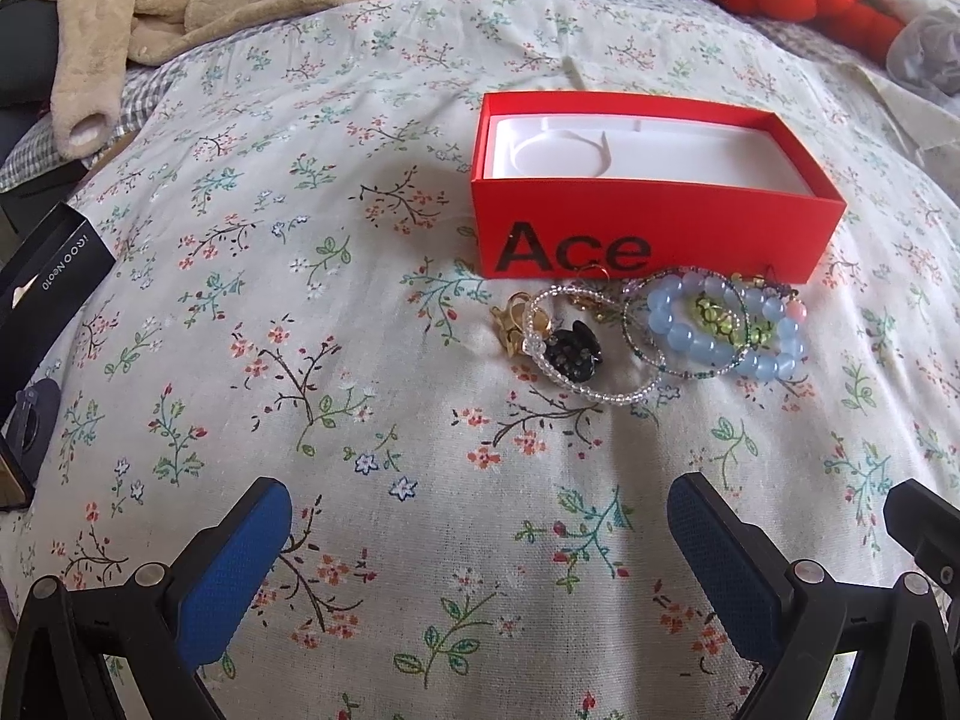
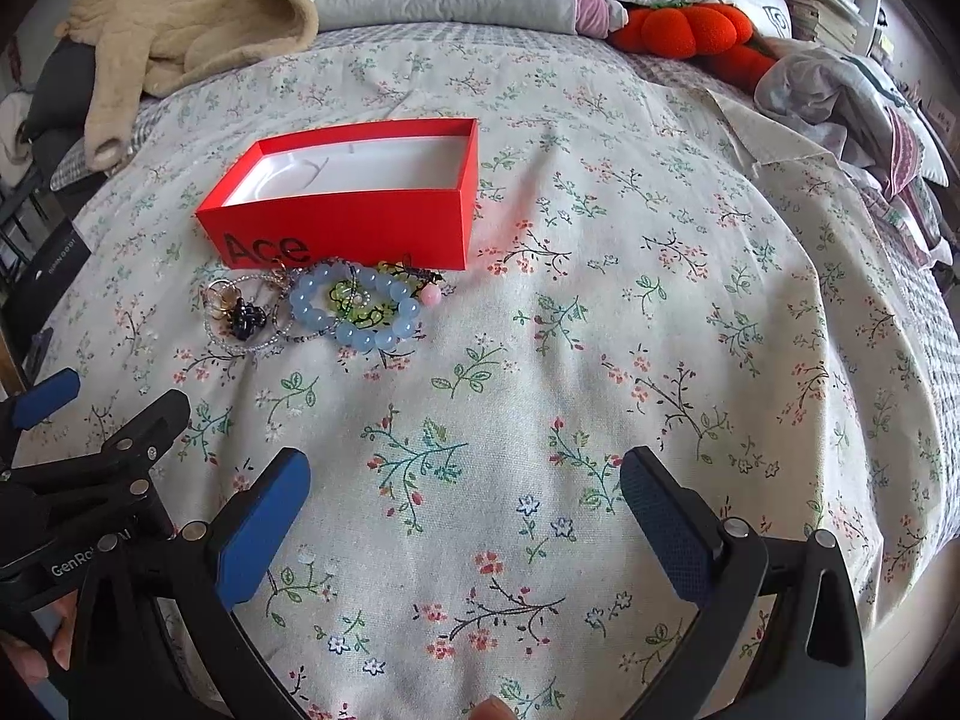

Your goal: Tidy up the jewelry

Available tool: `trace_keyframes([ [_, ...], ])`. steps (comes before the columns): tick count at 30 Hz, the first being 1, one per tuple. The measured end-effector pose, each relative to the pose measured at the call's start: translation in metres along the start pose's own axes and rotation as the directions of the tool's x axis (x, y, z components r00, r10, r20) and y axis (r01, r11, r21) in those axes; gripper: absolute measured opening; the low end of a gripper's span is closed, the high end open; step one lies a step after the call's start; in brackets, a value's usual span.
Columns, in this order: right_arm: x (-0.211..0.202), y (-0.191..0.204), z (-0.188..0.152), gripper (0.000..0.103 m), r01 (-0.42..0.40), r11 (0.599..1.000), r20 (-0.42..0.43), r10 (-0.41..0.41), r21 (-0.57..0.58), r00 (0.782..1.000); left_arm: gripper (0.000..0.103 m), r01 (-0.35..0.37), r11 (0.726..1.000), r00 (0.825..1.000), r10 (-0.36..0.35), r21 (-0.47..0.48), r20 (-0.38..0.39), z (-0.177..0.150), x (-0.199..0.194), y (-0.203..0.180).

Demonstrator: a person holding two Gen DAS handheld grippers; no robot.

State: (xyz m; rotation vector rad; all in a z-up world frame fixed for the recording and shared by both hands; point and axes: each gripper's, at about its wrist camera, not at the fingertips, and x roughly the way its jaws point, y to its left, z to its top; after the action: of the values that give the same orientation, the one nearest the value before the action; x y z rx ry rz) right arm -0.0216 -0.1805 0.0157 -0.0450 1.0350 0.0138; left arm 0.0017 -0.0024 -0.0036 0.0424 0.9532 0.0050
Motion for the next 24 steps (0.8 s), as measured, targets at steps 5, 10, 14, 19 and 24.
trace_keyframes([
  [5,0.001,0.000,0.000,0.103,-0.001,1.000,-0.002,0.001,0.002,1.000,0.103,-0.002,1.000,1.000,0.002,-0.002,0.000,0.001,0.001,0.002],
  [10,0.005,0.001,0.000,0.103,0.005,1.000,-0.008,-0.005,-0.001,1.000,0.103,0.002,1.000,1.000,-0.002,-0.009,0.000,0.001,0.002,0.004],
  [14,0.007,0.002,-0.001,0.103,0.003,1.000,-0.014,-0.003,-0.004,1.000,0.103,0.004,1.000,1.000,-0.004,-0.002,0.001,-0.001,0.002,0.003],
  [19,0.008,0.004,-0.001,0.103,0.002,1.000,-0.016,-0.002,-0.012,1.000,0.103,0.006,1.000,1.000,-0.006,0.007,0.001,-0.001,0.002,0.001],
  [24,0.010,0.003,-0.001,0.103,-0.026,1.000,-0.013,0.026,-0.009,1.000,0.103,0.010,1.000,1.000,-0.010,0.002,0.003,-0.001,0.003,0.003],
])
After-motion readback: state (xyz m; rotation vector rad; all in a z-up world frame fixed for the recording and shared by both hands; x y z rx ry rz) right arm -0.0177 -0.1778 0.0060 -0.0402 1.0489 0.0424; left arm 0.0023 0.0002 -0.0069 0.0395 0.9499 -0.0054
